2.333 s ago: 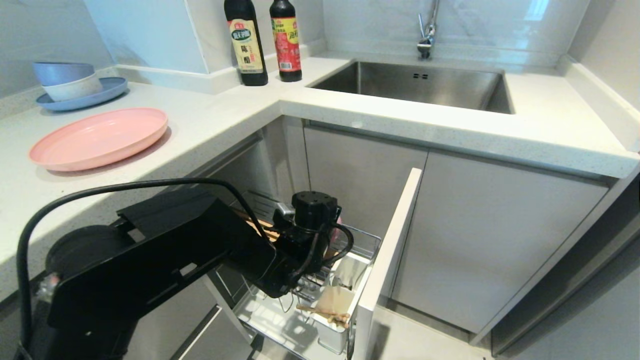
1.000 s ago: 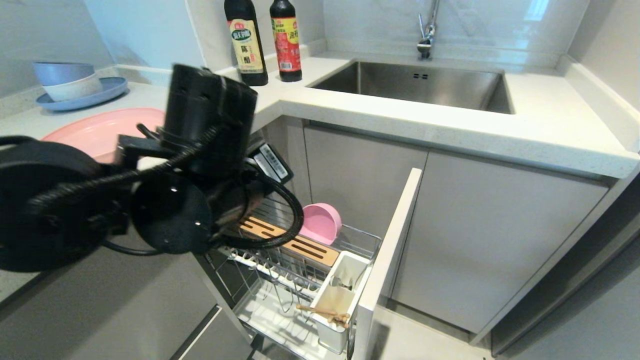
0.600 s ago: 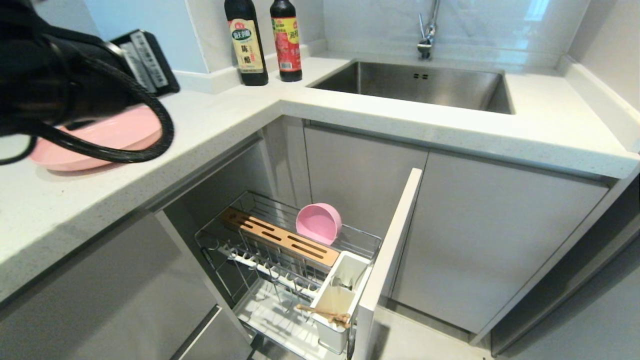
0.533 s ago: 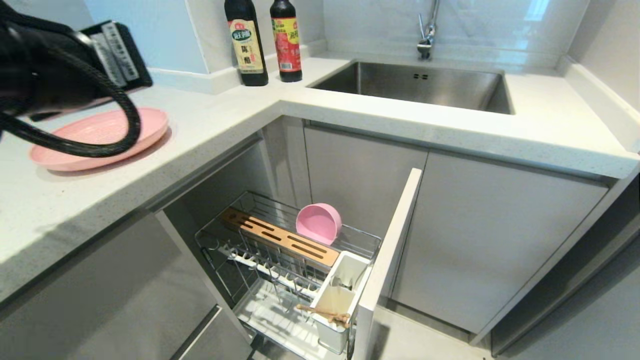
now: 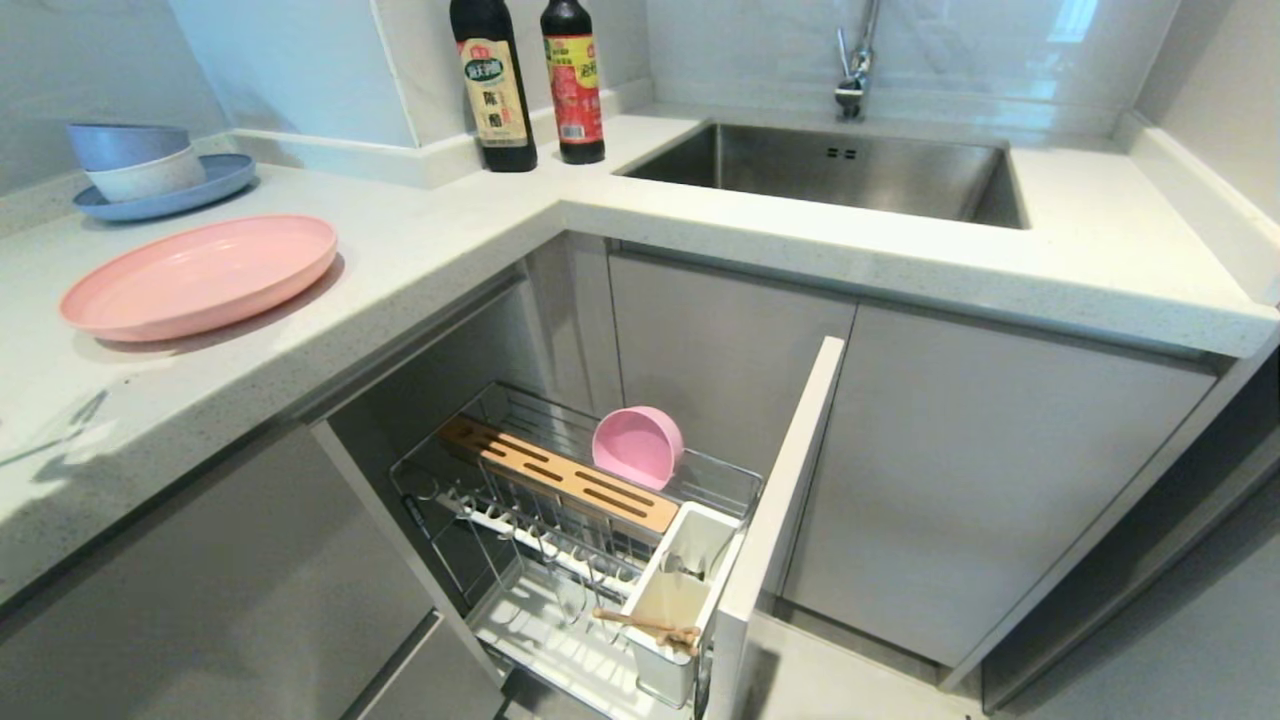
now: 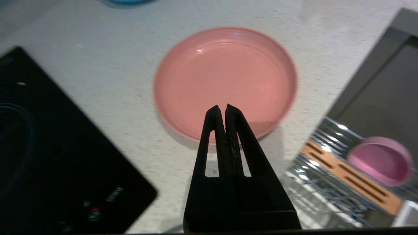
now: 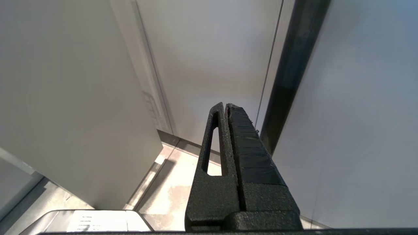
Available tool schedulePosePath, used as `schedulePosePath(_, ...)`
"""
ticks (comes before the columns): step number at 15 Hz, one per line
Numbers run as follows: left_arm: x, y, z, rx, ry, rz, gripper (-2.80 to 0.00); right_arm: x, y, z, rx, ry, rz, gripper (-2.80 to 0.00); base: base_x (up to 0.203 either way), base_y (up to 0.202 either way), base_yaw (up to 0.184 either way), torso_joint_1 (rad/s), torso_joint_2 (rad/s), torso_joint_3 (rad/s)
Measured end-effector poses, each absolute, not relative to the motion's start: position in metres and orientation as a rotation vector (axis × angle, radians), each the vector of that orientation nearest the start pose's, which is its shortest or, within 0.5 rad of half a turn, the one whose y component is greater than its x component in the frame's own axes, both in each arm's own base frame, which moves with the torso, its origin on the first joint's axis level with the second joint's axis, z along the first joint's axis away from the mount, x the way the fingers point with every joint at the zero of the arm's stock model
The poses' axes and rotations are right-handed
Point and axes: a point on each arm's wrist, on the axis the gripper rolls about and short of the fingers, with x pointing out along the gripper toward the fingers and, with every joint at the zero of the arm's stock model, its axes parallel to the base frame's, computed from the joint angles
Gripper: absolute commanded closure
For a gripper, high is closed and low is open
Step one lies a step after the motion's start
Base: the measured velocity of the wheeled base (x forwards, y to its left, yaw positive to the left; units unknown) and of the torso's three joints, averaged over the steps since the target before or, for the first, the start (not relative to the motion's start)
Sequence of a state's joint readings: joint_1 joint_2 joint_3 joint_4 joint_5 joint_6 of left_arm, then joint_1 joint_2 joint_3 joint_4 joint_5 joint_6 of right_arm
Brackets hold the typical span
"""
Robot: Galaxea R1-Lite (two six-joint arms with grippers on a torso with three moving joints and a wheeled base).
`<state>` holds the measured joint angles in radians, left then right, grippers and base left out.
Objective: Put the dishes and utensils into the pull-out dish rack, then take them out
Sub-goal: Pick up the plate and place it in the cupboard
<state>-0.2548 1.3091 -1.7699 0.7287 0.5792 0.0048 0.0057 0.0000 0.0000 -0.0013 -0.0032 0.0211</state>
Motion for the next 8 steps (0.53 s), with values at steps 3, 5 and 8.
schedulePosePath(3,0.154,-0.024,0.408,0.192,0.283,0.446,0.00,-0.023,0.000,0.076,0.021,-0.001,0.003,0.00,0.000,0.000,0.000,0.000,0.00,0.000)
schedulePosePath(5,0.167,-0.026,0.401,0.231,0.353,0.475,-2.80,-0.023,0.000,0.076,0.021,-0.001,0.002,0.00,0.000,0.000,0.000,0.000,0.00,0.000)
schedulePosePath(8,0.191,-0.031,0.394,0.244,0.416,0.531,-2.80,-0.023,0.000,0.076,0.021,-0.001,0.003,0.00,0.000,0.000,0.000,0.000,0.00,0.000)
